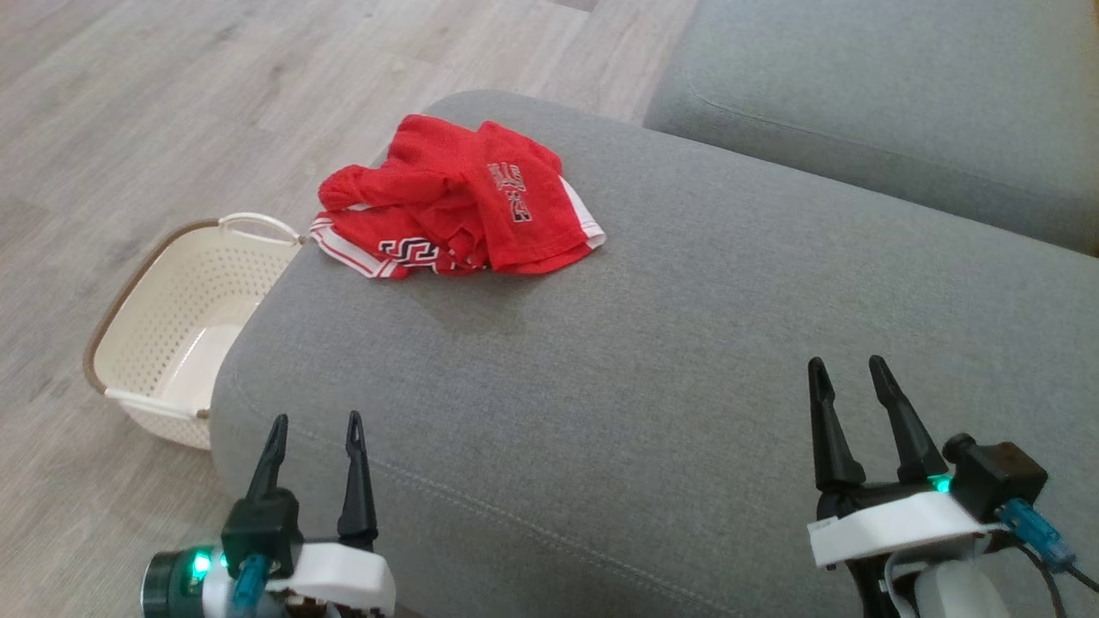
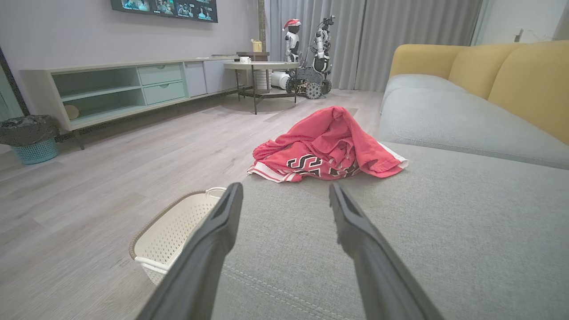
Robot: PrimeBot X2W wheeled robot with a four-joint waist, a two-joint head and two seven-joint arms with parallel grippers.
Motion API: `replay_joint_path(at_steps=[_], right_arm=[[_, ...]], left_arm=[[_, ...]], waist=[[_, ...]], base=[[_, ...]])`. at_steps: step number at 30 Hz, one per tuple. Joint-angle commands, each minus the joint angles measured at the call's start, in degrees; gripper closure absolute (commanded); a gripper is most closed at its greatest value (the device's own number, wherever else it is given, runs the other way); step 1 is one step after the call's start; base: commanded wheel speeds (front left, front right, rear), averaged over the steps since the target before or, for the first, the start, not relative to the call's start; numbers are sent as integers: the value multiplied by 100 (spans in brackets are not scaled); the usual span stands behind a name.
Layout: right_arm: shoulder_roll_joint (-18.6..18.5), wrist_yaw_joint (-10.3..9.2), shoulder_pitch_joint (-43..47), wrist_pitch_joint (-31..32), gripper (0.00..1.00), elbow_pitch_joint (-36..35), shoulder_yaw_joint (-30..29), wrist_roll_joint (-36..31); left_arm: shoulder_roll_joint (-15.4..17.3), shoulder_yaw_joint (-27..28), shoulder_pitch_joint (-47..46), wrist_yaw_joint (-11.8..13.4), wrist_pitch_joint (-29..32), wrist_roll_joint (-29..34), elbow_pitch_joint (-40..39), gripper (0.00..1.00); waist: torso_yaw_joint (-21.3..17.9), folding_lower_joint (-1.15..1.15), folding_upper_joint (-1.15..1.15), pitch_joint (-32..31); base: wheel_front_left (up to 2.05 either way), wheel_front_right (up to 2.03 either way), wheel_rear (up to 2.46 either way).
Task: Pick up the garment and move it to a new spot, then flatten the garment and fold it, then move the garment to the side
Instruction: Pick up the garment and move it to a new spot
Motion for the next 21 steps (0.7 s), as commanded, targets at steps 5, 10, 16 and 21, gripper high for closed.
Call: replay_joint_path(at_steps=[5,10,16,21], right_arm=[[-39,42,-130,-93,0,-116,174,48],[-39,42,-160,-107,0,-93,178,57],[-39,42,-201,-12,0,-233,85,-77],[-39,42,-435,152,0,-521,-128,-388]], left_arm=[[-27,240,-197,32,-70,36,-261,0],[-27,329,-209,24,-70,24,-332,0],[-27,723,-320,-80,-70,-433,-265,0],[79,976,-722,-665,-70,-847,-196,0]], waist=[[99,0,0,-29],[53,0,0,-34],[-228,0,0,252],[-564,0,0,735]], base=[[0,0,0],[0,0,0],[0,0,0],[0,0,0]])
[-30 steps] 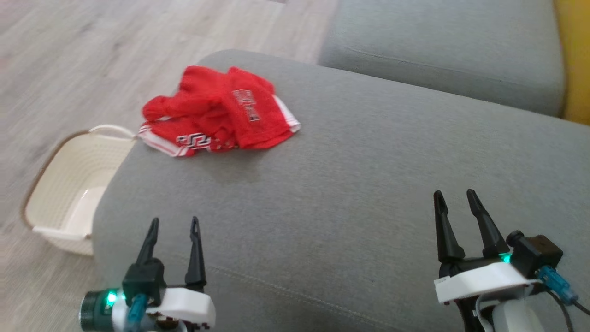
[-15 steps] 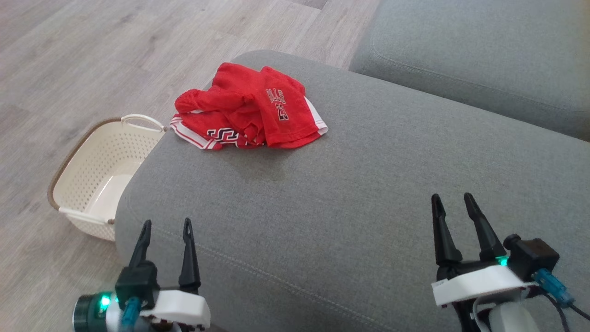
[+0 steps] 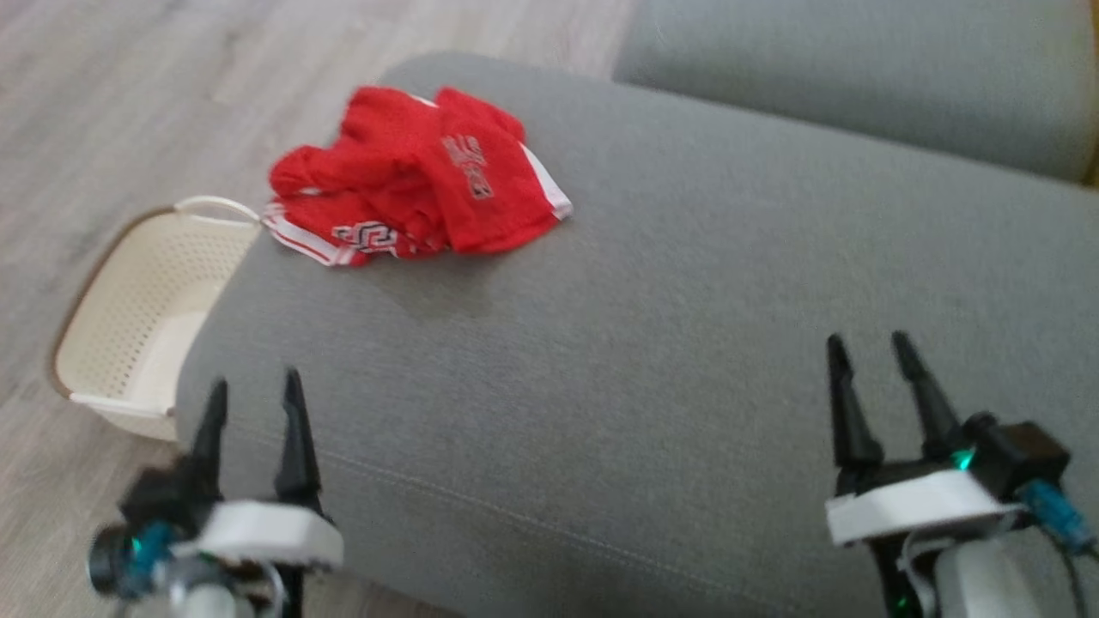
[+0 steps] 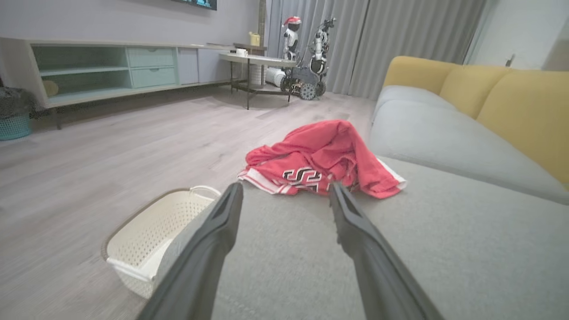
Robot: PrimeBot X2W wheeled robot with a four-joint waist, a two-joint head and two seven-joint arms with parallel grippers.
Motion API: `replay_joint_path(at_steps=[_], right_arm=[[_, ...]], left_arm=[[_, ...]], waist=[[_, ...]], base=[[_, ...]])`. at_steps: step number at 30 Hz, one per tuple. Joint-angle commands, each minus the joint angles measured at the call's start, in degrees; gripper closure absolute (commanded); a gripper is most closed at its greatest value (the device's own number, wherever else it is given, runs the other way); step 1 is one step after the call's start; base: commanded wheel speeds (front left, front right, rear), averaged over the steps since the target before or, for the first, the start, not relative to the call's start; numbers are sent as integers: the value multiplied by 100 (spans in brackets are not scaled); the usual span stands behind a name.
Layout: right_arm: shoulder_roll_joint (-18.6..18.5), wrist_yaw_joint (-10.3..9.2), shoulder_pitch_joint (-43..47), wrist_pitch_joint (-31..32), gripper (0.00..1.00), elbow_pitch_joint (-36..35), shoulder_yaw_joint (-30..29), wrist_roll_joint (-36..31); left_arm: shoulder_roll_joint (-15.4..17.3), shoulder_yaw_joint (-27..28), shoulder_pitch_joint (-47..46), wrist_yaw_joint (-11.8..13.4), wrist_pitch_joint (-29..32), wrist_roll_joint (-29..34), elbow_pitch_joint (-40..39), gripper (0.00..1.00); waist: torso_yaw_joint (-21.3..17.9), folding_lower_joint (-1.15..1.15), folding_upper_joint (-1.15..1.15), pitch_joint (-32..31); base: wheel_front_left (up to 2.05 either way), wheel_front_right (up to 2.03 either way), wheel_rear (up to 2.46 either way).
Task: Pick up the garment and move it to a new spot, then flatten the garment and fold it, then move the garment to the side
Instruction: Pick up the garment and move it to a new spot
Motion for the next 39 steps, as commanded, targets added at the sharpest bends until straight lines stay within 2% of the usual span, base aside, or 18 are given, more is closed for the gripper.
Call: replay_joint_path(at_steps=[1,4,7,11,12,18,24,29,34,35,36,37,39], right_arm=[[-40,41,-402,41,0,-319,34,-120],[-40,41,-585,168,0,-564,-58,-256],[-40,41,-737,286,0,-836,-106,-372],[-40,41,-877,415,0,-1146,-38,-461],[-40,41,-877,415,0,-1146,-38,-461],[-40,41,-1008,526,0,-1443,145,-508],[-40,41,-1060,536,0,-1566,315,-486],[-40,41,-1042,506,0,-1581,388,-458],[-40,41,-1032,476,0,-1582,512,-425],[-40,41,-1031,476,0,-1583,524,-416],[-40,41,-1032,472,0,-1584,532,-410],[-40,41,-1034,467,0,-1581,537,-405],[-40,41,-1032,458,0,-1566,532,-395]], left_arm=[[89,300,-529,-178,-69,-189,-88,0],[284,579,-984,-407,-69,-467,128,0],[639,777,-1571,-546,-10,-562,455,0],[1081,945,-2454,-787,399,-792,1006,0],[1081,945,-2454,-787,399,-792,1006,0],[1603,1017,-3739,-1046,1263,-1202,2062,0],[1933,988,-4687,-1168,1940,-1571,3156,0],[2178,697,-5148,-1208,2448,-1526,3937,0],[2393,515,-5394,-1195,2471,-1373,4539,0],[2412,507,-5434,-1179,2477,-1365,4665,9],[2426,494,-5475,-1160,2449,-1349,4761,73],[2440,479,-5511,-1151,2400,-1332,4840,100],[2463,455,-5581,-1127,2190,-1289,4933,100]], waist=[[-310,0,0,379],[-563,0,0,730],[-808,0,0,1032],[-1111,0,0,1365],[-1111,0,0,1365],[-1497,0,0,1710],[-1852,0,0,1928],[-2048,0,0,2014],[-2188,0,0,2060],[-2202,0,0,2069],[-2212,0,0,2077],[-2220,0,0,2082],[-2217,0,0,2076]], base=[[0,0,0],[0,0,0],[0,0,0],[0,0,0],[0,0,0],[0,0,0],[0,0,0],[0,0,0],[0,0,0],[0,0,0],[0,0,0],[0,0,0],[0,0,0]])
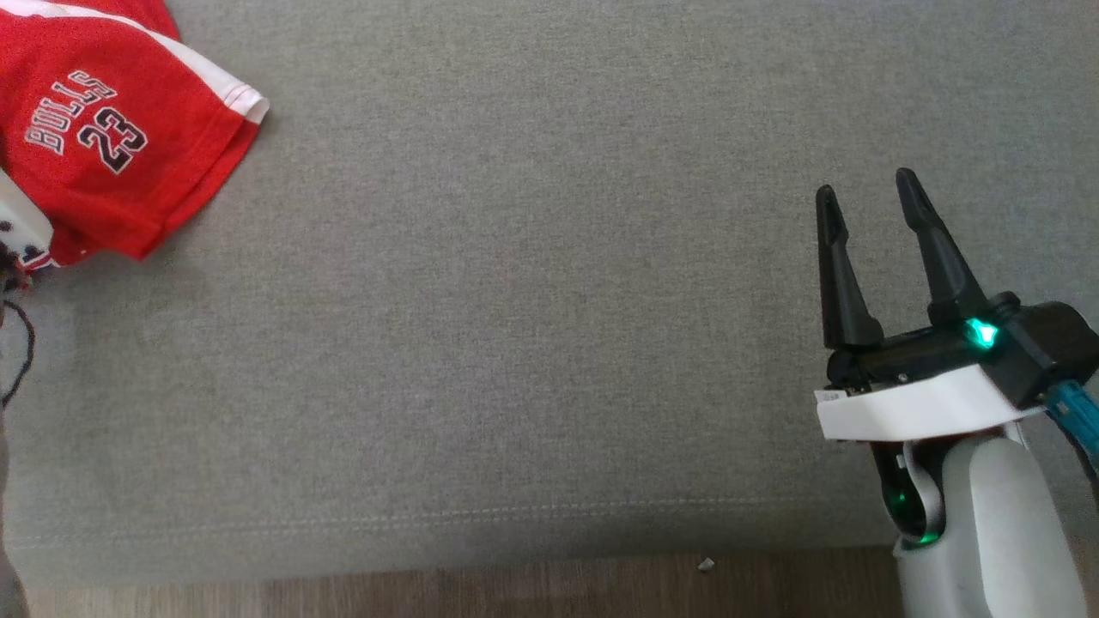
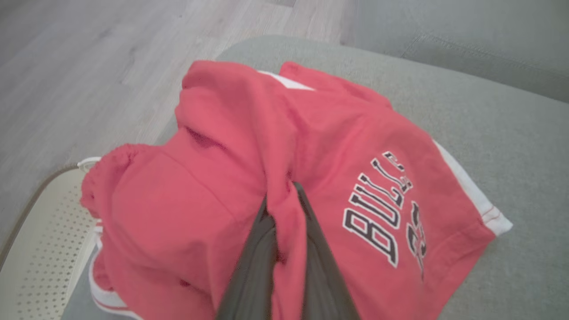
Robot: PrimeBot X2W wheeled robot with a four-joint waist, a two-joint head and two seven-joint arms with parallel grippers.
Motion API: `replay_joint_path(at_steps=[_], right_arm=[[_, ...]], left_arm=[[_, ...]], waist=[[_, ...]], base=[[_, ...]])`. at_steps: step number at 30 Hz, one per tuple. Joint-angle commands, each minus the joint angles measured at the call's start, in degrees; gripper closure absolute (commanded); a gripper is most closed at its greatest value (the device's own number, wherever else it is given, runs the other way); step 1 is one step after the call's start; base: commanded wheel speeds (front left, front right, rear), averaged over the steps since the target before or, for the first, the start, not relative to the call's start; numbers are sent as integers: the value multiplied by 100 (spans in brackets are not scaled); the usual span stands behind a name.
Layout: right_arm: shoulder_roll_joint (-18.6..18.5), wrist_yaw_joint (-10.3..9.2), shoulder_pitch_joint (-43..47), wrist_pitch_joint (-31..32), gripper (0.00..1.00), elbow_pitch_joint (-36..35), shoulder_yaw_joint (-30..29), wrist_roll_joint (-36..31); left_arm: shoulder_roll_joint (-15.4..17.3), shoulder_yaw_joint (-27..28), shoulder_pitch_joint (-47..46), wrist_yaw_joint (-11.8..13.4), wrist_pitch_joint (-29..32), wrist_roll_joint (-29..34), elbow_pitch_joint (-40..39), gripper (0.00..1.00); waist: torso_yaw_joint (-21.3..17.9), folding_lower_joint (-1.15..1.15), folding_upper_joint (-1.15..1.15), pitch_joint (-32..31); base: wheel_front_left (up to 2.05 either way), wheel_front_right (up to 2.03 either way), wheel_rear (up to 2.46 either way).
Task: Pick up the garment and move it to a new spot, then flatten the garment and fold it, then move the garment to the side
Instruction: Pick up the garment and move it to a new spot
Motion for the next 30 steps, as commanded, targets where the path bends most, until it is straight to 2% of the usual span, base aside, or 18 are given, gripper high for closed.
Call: replay_joint_path(at_steps=[1,8,12,16,21,30], right_arm=[[-10,41,-117,-69,0,-204,146,40],[-10,41,-122,-173,0,-5,134,121],[-10,41,-73,-264,0,160,139,244],[-10,41,-35,-352,0,278,151,358],[-10,41,6,-461,0,442,147,532],[-10,41,-109,-588,0,584,215,759]], left_arm=[[418,114,-295,58,-298,82,-143,100],[342,7,-611,19,-1921,215,-482,100],[194,-221,-669,-33,-2193,250,-907,100],[57,-518,-607,-59,-2209,238,-1320,100],[-225,-1123,-414,-70,-1929,-79,-2245,100],[-303,-2336,231,-71,-1233,-457,-3988,100]], waist=[[16,-1,0,-18],[148,-1,0,-441],[166,-1,0,-816],[106,-1,0,-1073],[-85,-1,0,-1376],[-978,-1,0,-1501]], base=[[0,0,0],[0,0,0],[0,0,0],[0,0,0],[0,0,0],[0,0,0]])
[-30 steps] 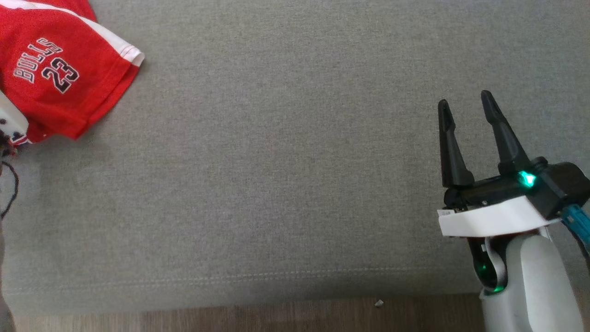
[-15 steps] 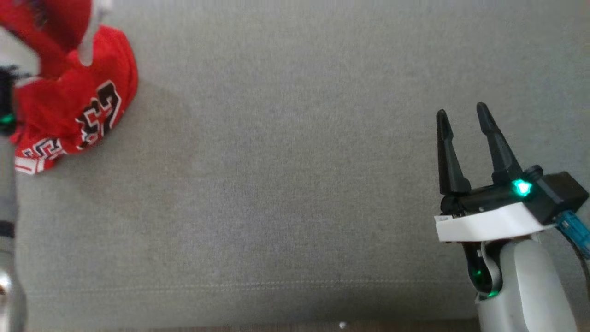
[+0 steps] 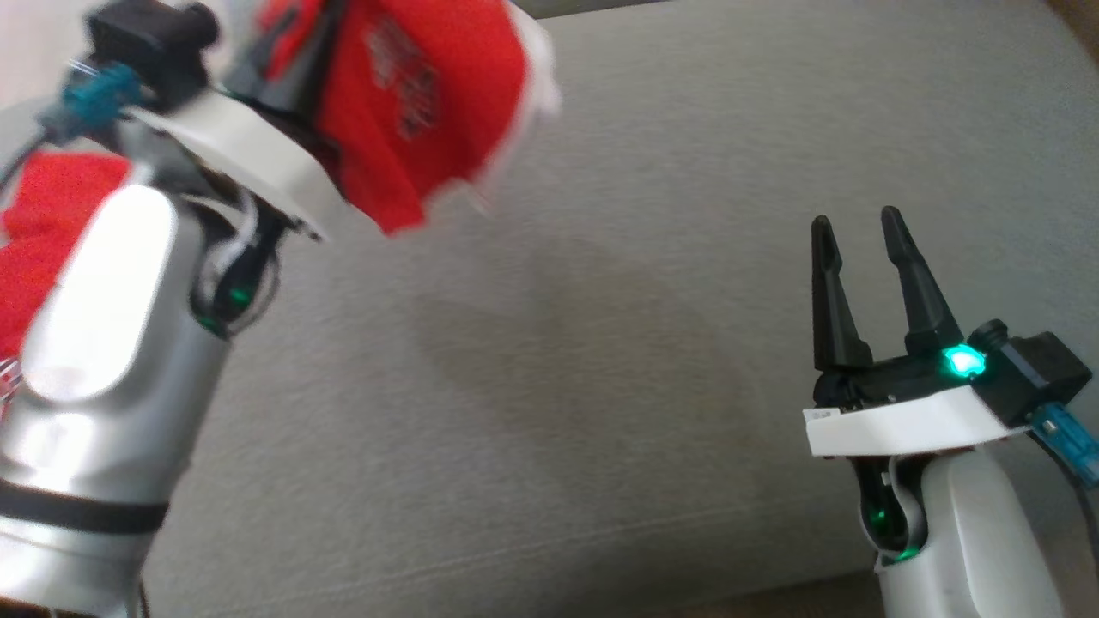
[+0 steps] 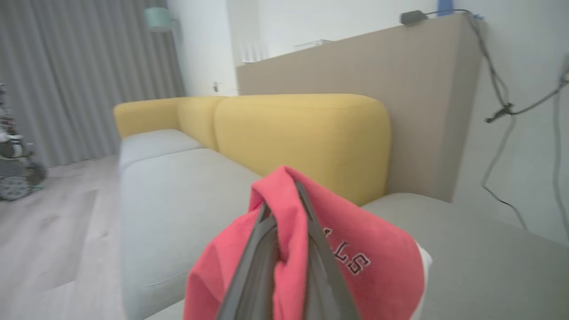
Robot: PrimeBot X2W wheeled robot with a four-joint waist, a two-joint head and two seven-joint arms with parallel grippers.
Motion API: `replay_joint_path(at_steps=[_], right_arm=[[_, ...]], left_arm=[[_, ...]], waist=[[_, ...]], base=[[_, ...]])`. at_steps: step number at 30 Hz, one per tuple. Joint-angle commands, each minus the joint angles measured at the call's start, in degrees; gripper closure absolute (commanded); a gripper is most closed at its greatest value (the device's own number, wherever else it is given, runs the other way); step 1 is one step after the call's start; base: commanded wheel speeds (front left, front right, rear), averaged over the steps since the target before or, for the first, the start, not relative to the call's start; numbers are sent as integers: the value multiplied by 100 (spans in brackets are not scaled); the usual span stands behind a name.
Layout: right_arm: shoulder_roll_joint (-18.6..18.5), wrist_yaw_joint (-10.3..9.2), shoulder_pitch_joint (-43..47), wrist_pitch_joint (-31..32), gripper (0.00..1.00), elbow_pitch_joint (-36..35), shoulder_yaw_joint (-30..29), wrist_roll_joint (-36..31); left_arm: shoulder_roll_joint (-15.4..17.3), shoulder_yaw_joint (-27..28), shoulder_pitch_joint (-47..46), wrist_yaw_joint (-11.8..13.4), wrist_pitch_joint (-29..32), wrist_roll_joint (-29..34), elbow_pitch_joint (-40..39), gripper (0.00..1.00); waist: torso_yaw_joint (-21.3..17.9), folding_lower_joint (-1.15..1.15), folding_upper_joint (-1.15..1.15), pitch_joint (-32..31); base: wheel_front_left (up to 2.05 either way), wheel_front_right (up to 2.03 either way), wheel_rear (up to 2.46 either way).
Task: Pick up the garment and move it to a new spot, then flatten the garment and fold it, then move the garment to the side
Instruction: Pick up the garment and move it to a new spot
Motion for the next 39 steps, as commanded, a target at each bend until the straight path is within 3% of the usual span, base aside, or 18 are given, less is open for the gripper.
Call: replay_joint_path(at_steps=[1,8,12,14,15,20,21,22,24,29,35,39], right_arm=[[-11,41,-170,-57,0,-187,164,59],[-11,41,-299,-164,0,-293,320,236],[-11,41,-349,-226,0,-316,446,345],[-11,41,-383,-256,0,-314,546,396],[-11,41,-412,-285,0,-309,630,442],[-11,41,-424,-337,0,-282,740,515],[-11,41,-418,-344,0,-273,754,521],[-11,41,-411,-349,0,-261,768,517],[-11,41,-401,-357,0,-242,784,499],[-11,41,-385,-367,0,-215,743,439],[-11,41,-328,-363,0,-139,647,342],[-11,41,-232,-329,0,-66,434,246]], left_arm=[[203,176,-261,-31,40,-45,-284,100],[236,-678,-281,-31,156,-110,-760,100],[248,-1346,-448,-31,37,-635,-850,100],[550,-1903,-633,-31,-67,-720,-851,100],[892,-2424,-794,-31,-261,-772,-684,100],[1481,-3225,-1136,-31,-727,-834,345,100],[1532,-3308,-1181,-32,-764,-818,640,72],[1551,-3332,-1221,-29,-776,-773,989,0],[1467,-3389,-1300,-11,-825,-699,1544,0],[1121,-3238,-1504,344,-1056,-595,2450,0],[819,-2885,-1507,546,-1161,-759,2673,0],[653,-2212,-1233,786,-1174,-982,2125,0]], waist=[[-381,0,0,12],[-1214,0,0,285],[-1567,0,0,449],[-1714,0,0,530],[-1822,0,0,584],[-1942,0,0,634],[-1939,0,0,633],[-1927,0,0,628],[-1884,0,0,612],[-1645,0,0,532],[-1266,0,0,322],[-843,0,0,76]], base=[[0,0,0],[0,0,0],[0,0,0],[0,0,0],[0,0,0],[0,0,0],[0,0,0],[0,0,0],[0,0,0],[0,0,0],[0,0,0],[0,0,0]])
